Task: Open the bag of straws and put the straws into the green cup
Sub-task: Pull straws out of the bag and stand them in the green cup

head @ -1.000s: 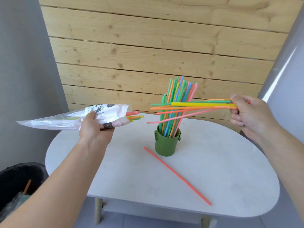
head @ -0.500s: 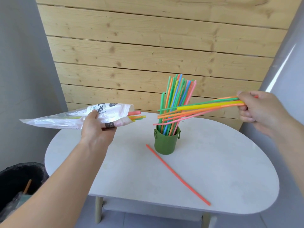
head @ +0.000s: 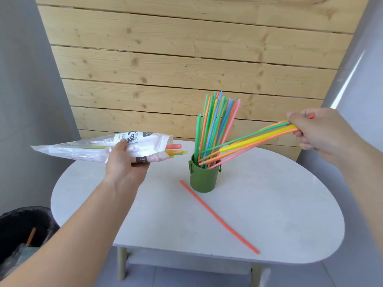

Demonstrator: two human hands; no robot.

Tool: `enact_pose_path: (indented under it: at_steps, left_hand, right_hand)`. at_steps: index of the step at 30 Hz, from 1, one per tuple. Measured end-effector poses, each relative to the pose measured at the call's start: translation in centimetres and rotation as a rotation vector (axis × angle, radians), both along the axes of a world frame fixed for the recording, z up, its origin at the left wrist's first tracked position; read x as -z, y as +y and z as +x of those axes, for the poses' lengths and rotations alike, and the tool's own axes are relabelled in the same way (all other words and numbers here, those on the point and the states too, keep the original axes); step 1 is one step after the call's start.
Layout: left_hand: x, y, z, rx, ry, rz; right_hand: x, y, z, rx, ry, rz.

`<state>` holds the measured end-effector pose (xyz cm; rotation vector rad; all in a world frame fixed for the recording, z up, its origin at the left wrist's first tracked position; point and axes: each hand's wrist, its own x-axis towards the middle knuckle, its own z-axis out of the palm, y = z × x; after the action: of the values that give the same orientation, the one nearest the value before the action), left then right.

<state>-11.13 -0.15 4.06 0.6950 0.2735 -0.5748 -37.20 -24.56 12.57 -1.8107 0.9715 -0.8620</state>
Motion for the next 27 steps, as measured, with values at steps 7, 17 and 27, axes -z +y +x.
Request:
enact_pose_path:
  at_steps: [7, 17, 27]
  left_hand:
    - [-0.1, 0.1, -0.2, 0.007, -0.01, 0.01]
    - [0.3, 0.0, -0.3, 0.01, -0.022, -0.001]
    - [0.5, 0.9, 0.2, -0.016, -0.035, 0.03]
  right_hand:
    - [0.5, 0.2, 1.1, 0.07, 0.073, -0.111]
    - [-0.3, 1.8, 4.0, 0.071, 0.133, -0.322]
    - [0.0, 2.8, 9.4, 0.153, 0.075, -0.535]
